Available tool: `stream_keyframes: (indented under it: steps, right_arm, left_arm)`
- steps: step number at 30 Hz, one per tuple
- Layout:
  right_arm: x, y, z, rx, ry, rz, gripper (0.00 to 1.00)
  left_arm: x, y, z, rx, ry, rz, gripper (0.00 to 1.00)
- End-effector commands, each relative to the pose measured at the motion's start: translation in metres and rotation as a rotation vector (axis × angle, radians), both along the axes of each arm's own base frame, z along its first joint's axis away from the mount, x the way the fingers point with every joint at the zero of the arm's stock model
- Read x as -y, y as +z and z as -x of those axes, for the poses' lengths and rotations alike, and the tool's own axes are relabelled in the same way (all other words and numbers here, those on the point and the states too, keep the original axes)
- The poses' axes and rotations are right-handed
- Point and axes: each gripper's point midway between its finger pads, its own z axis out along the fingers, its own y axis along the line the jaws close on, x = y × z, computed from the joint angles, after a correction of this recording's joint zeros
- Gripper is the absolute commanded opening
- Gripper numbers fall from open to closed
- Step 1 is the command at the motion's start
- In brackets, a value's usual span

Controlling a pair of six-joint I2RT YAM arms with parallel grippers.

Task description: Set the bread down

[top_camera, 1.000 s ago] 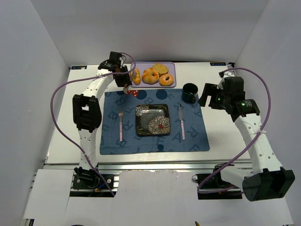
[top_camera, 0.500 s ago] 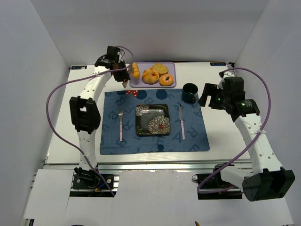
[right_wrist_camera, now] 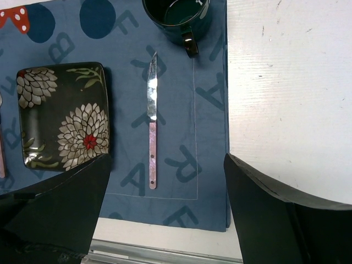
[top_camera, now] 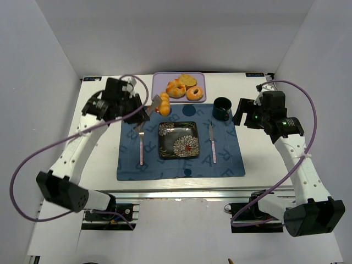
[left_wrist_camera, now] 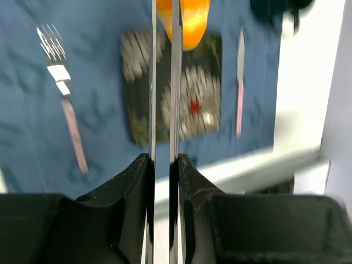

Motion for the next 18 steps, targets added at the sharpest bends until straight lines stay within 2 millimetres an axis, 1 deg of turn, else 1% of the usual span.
stream_keyframes:
  steps: [1,2,3,4,5,6,8,9,10,11,13,14,15,18]
  right_arm:
    - [0.0,0.007,-0.005,0.042,-0.003,0.002,0.89]
    - [0.0,0.006,-0.005,0.04,-0.001,-0.002,0.89]
    - [-0.001,0.006,-0.004,0.039,-0.002,-0.006,0.89]
    - [-0.001,0.006,-0.004,0.04,0.0,-0.008,0.89]
    - [-0.001,0.005,-0.003,0.039,0.0,-0.009,0.89]
    - [-0.002,0.006,-0.003,0.04,0.002,-0.01,0.89]
    - [-0.002,0.005,-0.001,0.038,0.003,-0.012,0.89]
    - [-0.002,0.005,0.0,0.037,0.005,-0.012,0.89]
    - [-0.002,0.006,0.001,0.039,0.003,-0.014,0.89]
    - [-0.001,0.005,0.002,0.036,0.003,-0.014,0.89]
    - [-0.002,0.007,0.003,0.039,0.006,-0.013,0.89]
    - [-0.001,0.007,0.004,0.039,0.004,-0.014,0.89]
    - [-0.001,0.009,0.005,0.044,0.005,-0.015,0.89]
    - [-0.002,0.007,0.006,0.039,0.01,-0.016,0.89]
  left_arm:
    - [0.021,-0.007,0.041,-0.046,-0.065,0.077,0.23]
    - [0.026,-0.012,0.049,-0.067,-0.076,0.108,0.23]
    - [0.034,-0.007,0.059,-0.054,-0.1,0.125,0.23]
    - [0.038,-0.007,0.063,-0.053,-0.109,0.133,0.23]
    - [0.039,-0.012,0.068,-0.061,-0.116,0.122,0.23]
    - [0.041,-0.022,0.075,-0.084,-0.134,0.097,0.23]
    - [0.043,-0.037,0.082,-0.102,-0.155,0.058,0.24]
    - [0.042,-0.049,0.086,-0.126,-0.159,0.044,0.25]
    - [0.046,-0.052,0.086,-0.122,-0.162,0.051,0.25]
    - [0.048,-0.06,0.09,-0.137,-0.171,0.044,0.25]
    - [0.05,-0.067,0.091,-0.143,-0.182,0.036,0.25]
    - [0.05,-0.07,0.092,-0.146,-0.185,0.026,0.27]
    - [0.049,-0.077,0.093,-0.16,-0.183,0.01,0.28]
    - [0.045,-0.087,0.091,-0.168,-0.179,-0.033,0.3]
